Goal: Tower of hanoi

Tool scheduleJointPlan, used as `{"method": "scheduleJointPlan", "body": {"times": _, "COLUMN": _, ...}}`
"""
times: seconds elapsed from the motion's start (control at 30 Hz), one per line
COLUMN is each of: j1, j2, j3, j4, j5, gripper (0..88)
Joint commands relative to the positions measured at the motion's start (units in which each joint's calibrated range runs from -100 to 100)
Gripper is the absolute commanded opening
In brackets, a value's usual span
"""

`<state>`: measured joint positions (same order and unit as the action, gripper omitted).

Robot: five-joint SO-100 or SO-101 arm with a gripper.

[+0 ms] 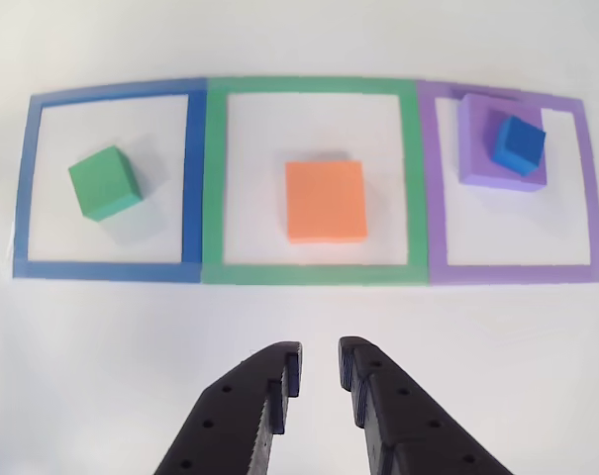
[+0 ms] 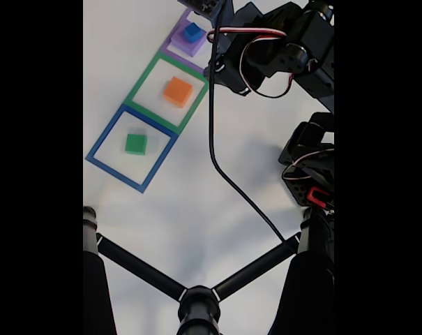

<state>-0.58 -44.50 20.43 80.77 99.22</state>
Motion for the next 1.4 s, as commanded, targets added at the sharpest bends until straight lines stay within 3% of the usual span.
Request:
{"method": "scheduleJointPlan", "body": {"times": 0.0, "j1": -4.6, "j2": -2.7, "j3": 2.2, "j4": -2.4, "j5": 0.8, "gripper": 5.0}}
{"method": "scheduleJointPlan", "body": {"times": 0.3, "j1": -12.9, "j2": -5.3, "j3": 10.6, "j4": -10.4, "j5": 0.8, "gripper": 22.0}}
{"method": "scheduleJointPlan", "body": {"times": 0.63, "j1": -17.2, "j2": -7.2, "j3": 29.2, "j4": -34.1, "j5": 0.8, "gripper": 33.0}}
{"method": "scheduleJointPlan", "body": {"times": 1.23, "j1": -14.2, "j2": 6.7, "j3": 60.0, "j4": -89.2, "j5": 0.8, "gripper": 35.6}}
{"method": "scheduleJointPlan", "body": {"times": 1.37, "j1": -14.4, "j2": 11.2, "j3": 62.7, "j4": -96.9, "j5": 0.8, "gripper": 35.5}}
